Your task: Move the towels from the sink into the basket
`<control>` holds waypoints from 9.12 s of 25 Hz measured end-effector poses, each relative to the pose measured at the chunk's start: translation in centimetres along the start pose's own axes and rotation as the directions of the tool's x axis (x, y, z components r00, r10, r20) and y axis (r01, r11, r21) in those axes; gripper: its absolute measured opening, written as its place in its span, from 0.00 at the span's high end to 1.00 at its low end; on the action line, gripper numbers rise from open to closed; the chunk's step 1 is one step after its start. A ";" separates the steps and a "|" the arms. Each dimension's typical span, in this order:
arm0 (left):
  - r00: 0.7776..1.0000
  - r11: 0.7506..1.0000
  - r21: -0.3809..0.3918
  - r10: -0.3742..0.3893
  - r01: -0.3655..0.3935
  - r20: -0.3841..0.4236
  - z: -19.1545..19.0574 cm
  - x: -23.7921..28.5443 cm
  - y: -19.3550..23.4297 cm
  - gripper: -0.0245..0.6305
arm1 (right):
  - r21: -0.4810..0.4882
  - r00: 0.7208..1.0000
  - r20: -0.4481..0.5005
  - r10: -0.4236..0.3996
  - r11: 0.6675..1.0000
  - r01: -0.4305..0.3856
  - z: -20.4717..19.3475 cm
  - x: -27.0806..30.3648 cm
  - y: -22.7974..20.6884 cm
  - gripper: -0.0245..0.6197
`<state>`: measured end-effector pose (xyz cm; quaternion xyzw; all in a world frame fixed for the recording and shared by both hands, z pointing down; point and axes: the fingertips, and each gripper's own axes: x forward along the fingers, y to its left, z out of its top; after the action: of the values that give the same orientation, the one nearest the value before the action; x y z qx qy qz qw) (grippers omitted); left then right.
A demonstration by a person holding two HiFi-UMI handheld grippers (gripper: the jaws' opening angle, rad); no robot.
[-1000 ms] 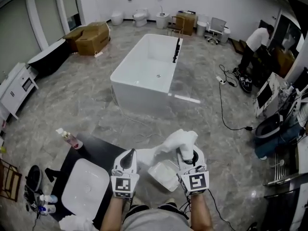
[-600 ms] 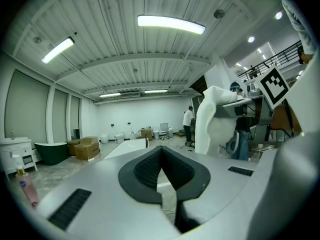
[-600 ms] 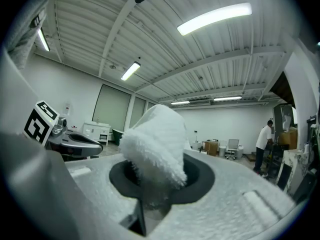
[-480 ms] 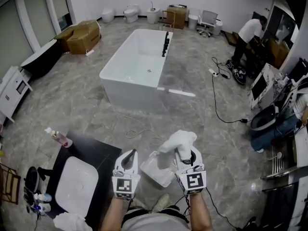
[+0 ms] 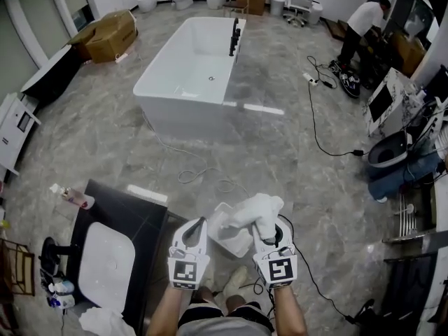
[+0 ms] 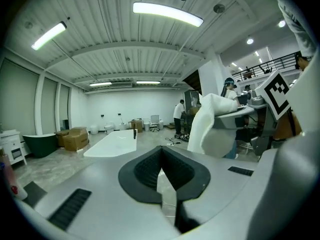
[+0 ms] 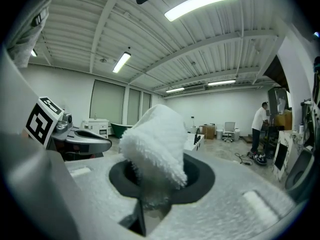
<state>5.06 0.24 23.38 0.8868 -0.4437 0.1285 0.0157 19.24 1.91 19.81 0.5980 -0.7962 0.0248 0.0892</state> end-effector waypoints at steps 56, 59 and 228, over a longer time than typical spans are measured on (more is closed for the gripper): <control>0.907 0.979 -0.203 -0.106 0.023 -0.408 -61.0 19.5 -1.6 0.95 | 0.233 0.841 -0.528 0.114 0.972 0.015 -73.4 17.3 5.2 0.77; 0.900 0.976 -0.219 -0.110 0.017 -0.422 -64.2 19.6 -2.1 0.95 | 0.246 0.822 -0.557 0.123 0.969 0.022 -77.0 17.5 5.8 0.76; 0.266 0.220 -0.171 0.910 -0.960 -0.318 -25.0 -76.5 17.0 0.95 | -0.159 0.129 -0.168 0.977 0.103 -0.982 -5.6 -18.9 83.5 0.96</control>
<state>-57.58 53.42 27.63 0.4105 -0.8987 0.1009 0.1168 -54.96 44.29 27.69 -0.0918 -0.9876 -0.0089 0.1272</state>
